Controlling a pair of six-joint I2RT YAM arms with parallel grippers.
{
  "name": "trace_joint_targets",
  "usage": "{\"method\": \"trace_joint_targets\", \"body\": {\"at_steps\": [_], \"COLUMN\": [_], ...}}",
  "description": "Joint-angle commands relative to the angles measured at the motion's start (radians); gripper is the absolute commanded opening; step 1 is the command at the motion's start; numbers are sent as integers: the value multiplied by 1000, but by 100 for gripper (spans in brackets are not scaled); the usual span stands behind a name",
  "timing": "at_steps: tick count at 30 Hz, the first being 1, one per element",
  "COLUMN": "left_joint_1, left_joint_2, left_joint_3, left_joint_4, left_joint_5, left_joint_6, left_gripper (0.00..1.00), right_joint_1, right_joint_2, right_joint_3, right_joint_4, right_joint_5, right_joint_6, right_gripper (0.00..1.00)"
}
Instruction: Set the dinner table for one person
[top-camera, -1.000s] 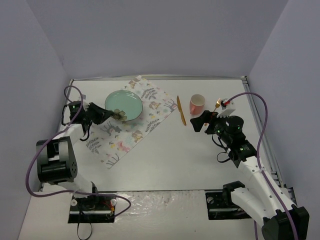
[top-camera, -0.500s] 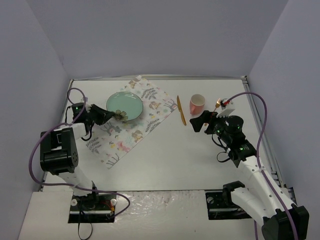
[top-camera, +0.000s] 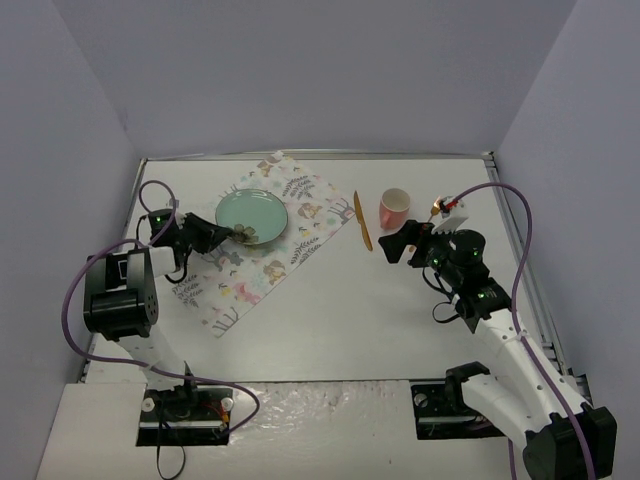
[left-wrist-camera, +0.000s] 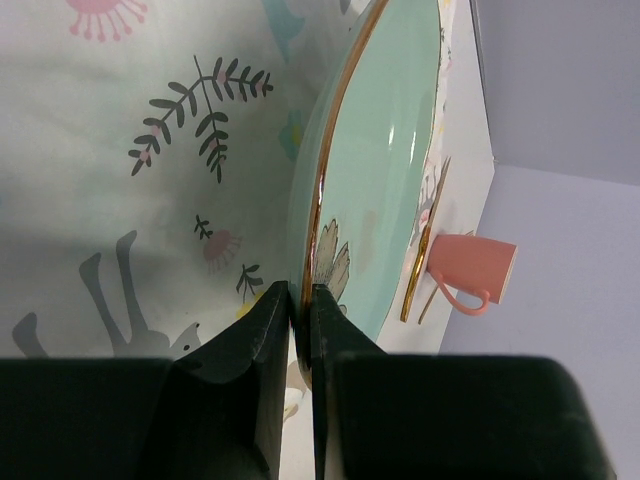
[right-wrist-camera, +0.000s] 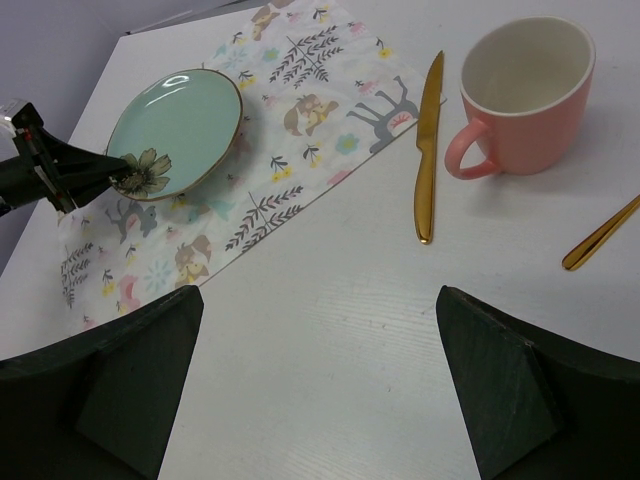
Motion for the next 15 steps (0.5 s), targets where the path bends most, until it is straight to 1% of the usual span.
{"method": "trace_joint_targets", "body": {"at_steps": [1, 15], "left_joint_1": [-9, -12], "left_joint_2": [-40, -2], "left_joint_3": [25, -3], "left_joint_4": [199, 237], "left_joint_5": [61, 63], "left_joint_6": [-43, -46], "left_gripper": [0, 0], "right_joint_1": [-8, -10], "right_joint_2": [5, -4], "right_joint_3": [18, 4], "right_joint_4": [86, 89], "right_joint_5": [-19, -19], "right_joint_6": [-8, -11], "right_gripper": [100, 100]}}
